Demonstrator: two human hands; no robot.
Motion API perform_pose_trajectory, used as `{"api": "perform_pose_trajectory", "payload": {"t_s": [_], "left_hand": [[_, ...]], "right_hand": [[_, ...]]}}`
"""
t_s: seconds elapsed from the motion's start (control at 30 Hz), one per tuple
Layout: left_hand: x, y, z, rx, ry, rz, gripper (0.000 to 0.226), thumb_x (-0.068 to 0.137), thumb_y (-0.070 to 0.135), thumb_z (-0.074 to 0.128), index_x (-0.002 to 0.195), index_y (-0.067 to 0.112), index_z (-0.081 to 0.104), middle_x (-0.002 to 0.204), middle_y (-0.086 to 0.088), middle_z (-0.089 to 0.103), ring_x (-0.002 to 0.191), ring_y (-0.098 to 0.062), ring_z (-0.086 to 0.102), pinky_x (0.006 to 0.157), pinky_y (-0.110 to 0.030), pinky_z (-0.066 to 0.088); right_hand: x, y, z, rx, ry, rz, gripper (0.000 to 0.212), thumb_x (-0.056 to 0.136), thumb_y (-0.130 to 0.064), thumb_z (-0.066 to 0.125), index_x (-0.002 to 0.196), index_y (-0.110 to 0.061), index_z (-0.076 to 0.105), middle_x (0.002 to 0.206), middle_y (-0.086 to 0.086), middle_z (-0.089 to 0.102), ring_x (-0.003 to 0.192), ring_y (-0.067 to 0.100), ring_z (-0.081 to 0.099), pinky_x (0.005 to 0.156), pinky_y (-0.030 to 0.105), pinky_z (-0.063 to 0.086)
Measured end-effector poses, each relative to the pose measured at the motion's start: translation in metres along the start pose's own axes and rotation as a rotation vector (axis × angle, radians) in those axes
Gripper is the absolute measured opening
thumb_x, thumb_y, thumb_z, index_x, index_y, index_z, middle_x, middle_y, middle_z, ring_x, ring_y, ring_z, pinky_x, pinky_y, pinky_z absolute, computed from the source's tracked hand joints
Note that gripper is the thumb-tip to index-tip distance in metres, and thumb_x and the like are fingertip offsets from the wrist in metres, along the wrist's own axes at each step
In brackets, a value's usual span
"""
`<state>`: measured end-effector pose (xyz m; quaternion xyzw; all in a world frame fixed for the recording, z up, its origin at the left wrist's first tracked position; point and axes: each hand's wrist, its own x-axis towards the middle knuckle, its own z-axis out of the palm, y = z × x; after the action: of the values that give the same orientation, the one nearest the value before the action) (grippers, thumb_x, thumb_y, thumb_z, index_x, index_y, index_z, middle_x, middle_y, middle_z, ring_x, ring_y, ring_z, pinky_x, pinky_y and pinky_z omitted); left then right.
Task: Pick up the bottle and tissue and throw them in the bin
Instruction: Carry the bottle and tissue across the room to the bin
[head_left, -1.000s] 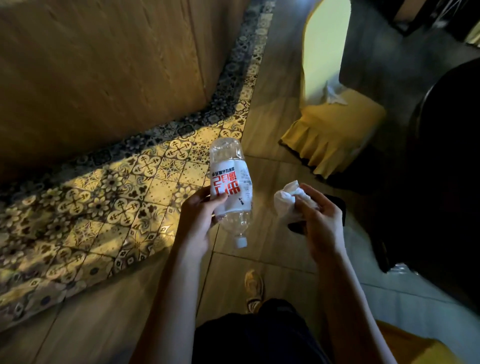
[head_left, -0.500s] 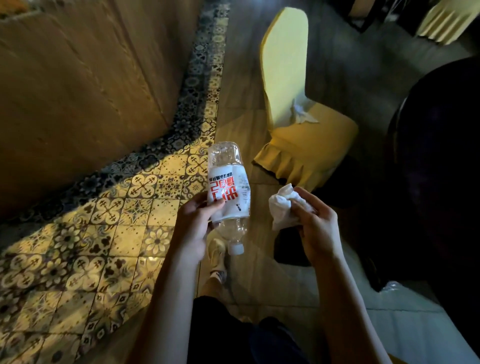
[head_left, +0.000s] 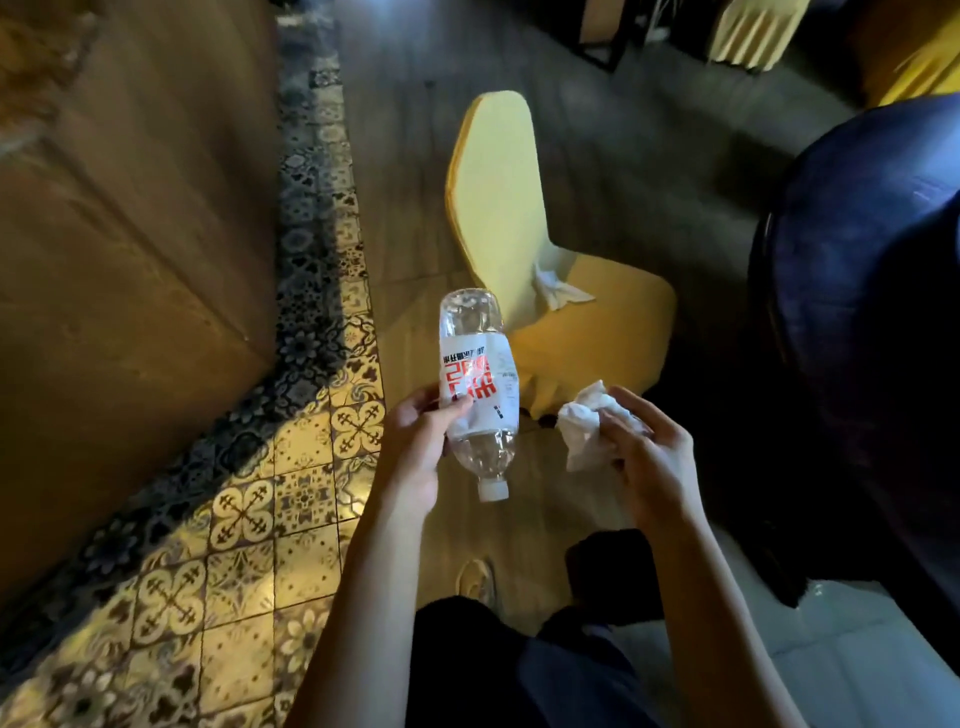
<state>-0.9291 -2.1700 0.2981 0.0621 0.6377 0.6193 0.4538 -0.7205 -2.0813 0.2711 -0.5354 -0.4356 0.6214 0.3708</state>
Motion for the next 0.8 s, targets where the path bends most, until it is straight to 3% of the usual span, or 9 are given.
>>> {"api": "perform_pose_trajectory", "payload": {"t_s": [0.17,0.3,0.47,0.57,0.63,0.7,0.8], "left_hand": [[0.056,0.013,0.027,0.026,-0.042,-0.074,0.024,0.085,0.001,0.071,0.105,0.012,0.075,0.097,-0.004,0.078,0.087,-0.019,0.071,0.064,-0.029,0.051],[0.108,0.018,0.055,0.055,-0.045,-0.105,0.02,0.085,0.002,0.072,0.097,0.017,0.076,0.094,-0.002,0.079,0.082,-0.014,0.073,0.061,-0.027,0.053],[0.181,0.029,0.106,0.084,-0.041,-0.149,0.02,0.087,-0.002,0.068,0.095,0.015,0.074,0.087,0.0,0.078,0.073,-0.012,0.073,0.051,-0.02,0.053],[0.228,0.034,0.139,0.12,0.013,-0.182,0.019,0.086,-0.002,0.068,0.097,0.014,0.073,0.096,-0.006,0.077,0.086,-0.02,0.071,0.062,-0.026,0.055],[0.262,0.035,0.159,0.152,0.049,-0.217,0.019,0.086,-0.001,0.07,0.1,0.012,0.073,0.102,-0.01,0.077,0.093,-0.025,0.071,0.069,-0.03,0.055],[0.295,0.035,0.178,0.206,0.083,-0.24,0.019,0.086,0.0,0.071,0.102,0.01,0.072,0.104,-0.012,0.076,0.09,-0.022,0.072,0.063,-0.027,0.056],[0.349,0.029,0.204,0.286,0.106,-0.25,0.016,0.085,0.001,0.073,0.096,0.014,0.074,0.099,-0.009,0.078,0.085,-0.019,0.072,0.06,-0.024,0.054]], "right_hand": [[0.042,-0.008,0.003,0.037,0.084,0.036,0.042,0.088,-0.013,0.077,0.128,-0.012,0.069,0.109,0.008,0.077,0.102,0.023,0.075,0.085,0.038,0.061],[0.091,-0.006,-0.002,0.029,0.13,0.072,0.036,0.089,-0.012,0.076,0.124,-0.019,0.072,0.109,0.007,0.077,0.103,0.025,0.074,0.09,0.043,0.059],[0.179,-0.012,-0.006,0.01,0.174,0.114,0.03,0.089,-0.013,0.075,0.117,-0.024,0.074,0.106,0.002,0.077,0.099,0.021,0.075,0.087,0.039,0.06],[0.243,-0.016,-0.004,-0.026,0.153,0.144,0.033,0.089,-0.013,0.075,0.121,-0.02,0.072,0.104,-0.001,0.076,0.097,0.018,0.075,0.078,0.031,0.06],[0.288,-0.019,-0.002,-0.064,0.135,0.17,0.035,0.089,-0.015,0.075,0.124,-0.018,0.071,0.104,-0.003,0.075,0.094,0.014,0.075,0.072,0.025,0.058],[0.334,-0.018,-0.001,-0.105,0.112,0.211,0.037,0.089,-0.019,0.076,0.126,-0.017,0.07,0.107,-0.002,0.074,0.09,0.009,0.074,0.068,0.022,0.058],[0.403,-0.009,0.006,-0.19,0.048,0.236,0.047,0.082,-0.034,0.079,0.125,-0.019,0.069,0.11,-0.001,0.073,0.092,0.014,0.074,0.068,0.028,0.061]]}}
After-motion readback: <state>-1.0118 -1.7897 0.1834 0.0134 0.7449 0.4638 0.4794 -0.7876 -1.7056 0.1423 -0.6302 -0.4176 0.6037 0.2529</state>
